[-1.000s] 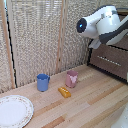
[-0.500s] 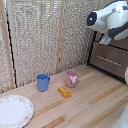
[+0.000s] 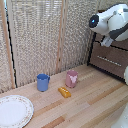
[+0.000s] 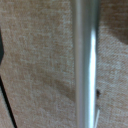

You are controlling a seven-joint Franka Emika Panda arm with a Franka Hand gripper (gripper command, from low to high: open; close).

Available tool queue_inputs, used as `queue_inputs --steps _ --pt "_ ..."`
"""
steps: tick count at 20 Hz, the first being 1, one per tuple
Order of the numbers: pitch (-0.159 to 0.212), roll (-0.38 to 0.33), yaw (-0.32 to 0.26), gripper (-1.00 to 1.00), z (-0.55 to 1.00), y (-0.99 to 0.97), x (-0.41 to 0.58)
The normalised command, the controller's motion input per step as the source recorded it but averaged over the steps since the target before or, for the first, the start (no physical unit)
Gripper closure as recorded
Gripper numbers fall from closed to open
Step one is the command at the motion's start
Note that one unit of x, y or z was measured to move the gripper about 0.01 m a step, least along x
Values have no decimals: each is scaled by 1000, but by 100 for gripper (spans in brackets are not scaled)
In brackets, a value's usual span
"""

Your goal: Kindly get your arm to the topmost drawer handle. Get a good grip on it, then softly pull to open it.

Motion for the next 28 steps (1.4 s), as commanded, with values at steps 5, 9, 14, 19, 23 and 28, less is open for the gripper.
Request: queue_inputs --steps 5,9,14,19,23,28 --pt "0 -7 -5 100 -111 -371 -284" --pt "0 26 -6 100 -41 -30 -35" --pt "-4 54 -15 100 -152 502 -13" --pt "1 75 -14 100 -312 910 140" --pt "21 103 -41 100 -354 856 443" --pt "19 82 -46 100 -235 850 440"
